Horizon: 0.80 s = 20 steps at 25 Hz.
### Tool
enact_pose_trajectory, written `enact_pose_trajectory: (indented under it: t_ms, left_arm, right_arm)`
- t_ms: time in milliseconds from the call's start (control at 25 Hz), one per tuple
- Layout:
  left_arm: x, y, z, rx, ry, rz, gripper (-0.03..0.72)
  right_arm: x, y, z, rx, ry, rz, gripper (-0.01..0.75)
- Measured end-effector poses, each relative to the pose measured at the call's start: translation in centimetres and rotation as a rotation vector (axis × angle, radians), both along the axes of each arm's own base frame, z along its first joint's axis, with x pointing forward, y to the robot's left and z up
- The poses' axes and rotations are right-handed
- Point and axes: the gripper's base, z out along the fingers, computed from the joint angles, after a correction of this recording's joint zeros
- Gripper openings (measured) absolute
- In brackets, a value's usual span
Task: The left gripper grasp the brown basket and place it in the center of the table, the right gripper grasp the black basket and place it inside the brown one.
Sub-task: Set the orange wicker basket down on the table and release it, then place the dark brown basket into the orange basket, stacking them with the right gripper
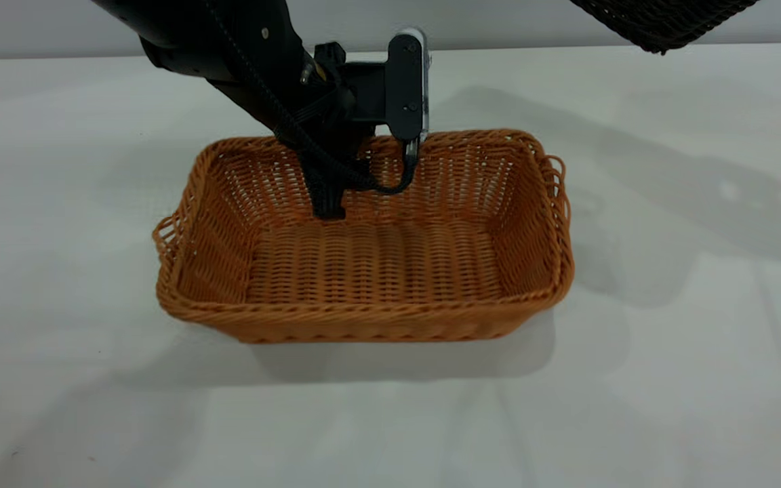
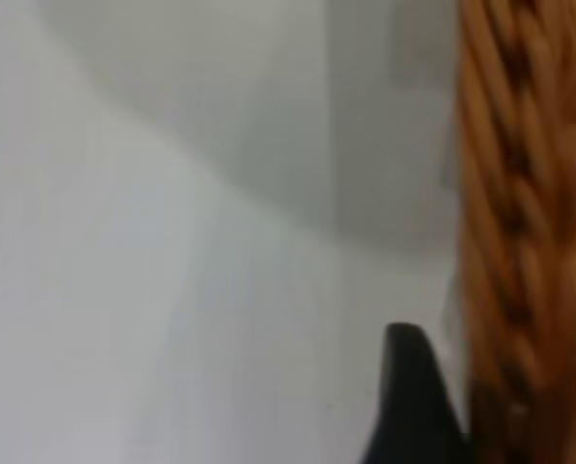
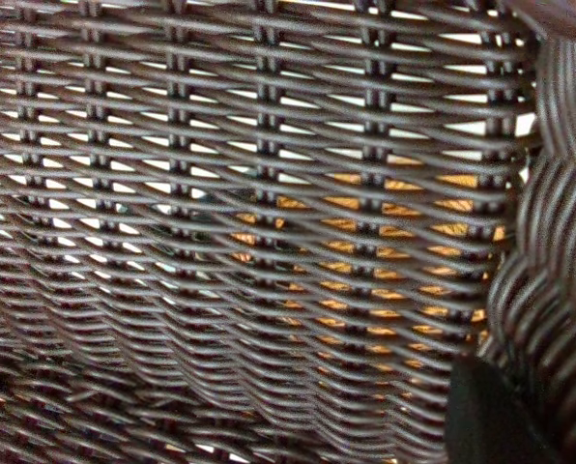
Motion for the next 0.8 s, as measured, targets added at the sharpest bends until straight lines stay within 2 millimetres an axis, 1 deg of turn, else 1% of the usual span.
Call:
enact_pose_trajectory:
  t_ms: [120,160,240,280,320,400,480,520,560,640,680,720,800]
  left_arm:
    - [0.1,-0.1,2.5,-0.045,-0.017,0.034,0.463]
    - [0.1,-0.1,3.9,-0.062,-0.018,0.045,0.467]
    - [-0.2,0.0,7.5,-0.093,-0.025,0.056,0.468]
    - [-0.6,0.1,9.0,-0.093,-0.009,0.055,0.468]
    - [-1.1,0.3,11.0,-0.093,0.005,0.051,0.468]
    - [-2.5,1.0,15.0,-0.088,0.037,0.04,0.47]
    - [-4.3,1.9,18.4,-0.071,0.09,0.033,0.47]
    - [-5.3,2.5,20.4,-0.078,0.096,0.036,0.468]
    - [-6.2,3.0,21.9,-0.08,0.109,0.04,0.466]
    - [-8.2,4.2,25.8,-0.116,0.088,0.053,0.463]
    - [-9.2,4.8,27.6,-0.145,0.061,0.06,0.463]
    - [-9.9,5.3,29.0,-0.17,0.037,0.066,0.463]
    - [-11.6,6.3,32.0,-0.235,-0.027,0.08,0.463]
  right_arm:
    - [0.7,-0.9,1.3,0.006,-0.038,-0.012,0.097]
    - [1.0,-1.4,1.9,0.006,-0.059,-0.019,0.097]
    - [1.6,-2.5,3.3,0.005,-0.101,-0.042,0.097]
    - [1.8,-3.0,3.8,0.008,-0.115,-0.054,0.097]
    - [2.0,-3.5,4.3,0.009,-0.127,-0.068,0.097]
    - [2.1,-4.0,4.8,0.011,-0.137,-0.084,0.097]
    - [2.1,-3.9,4.8,0.007,-0.13,-0.074,0.097]
    - [2.1,-3.4,4.6,-0.006,-0.121,-0.055,0.097]
    - [2.0,-2.9,4.4,-0.029,-0.111,-0.028,0.097]
    - [1.9,-1.0,4.0,-0.089,-0.083,0.049,0.097]
    - [1.9,0.3,3.6,-0.114,-0.066,0.091,0.097]
    - [1.8,1.5,3.1,-0.143,-0.05,0.136,0.097]
    - [1.7,4.9,2.0,-0.187,-0.021,0.239,0.097]
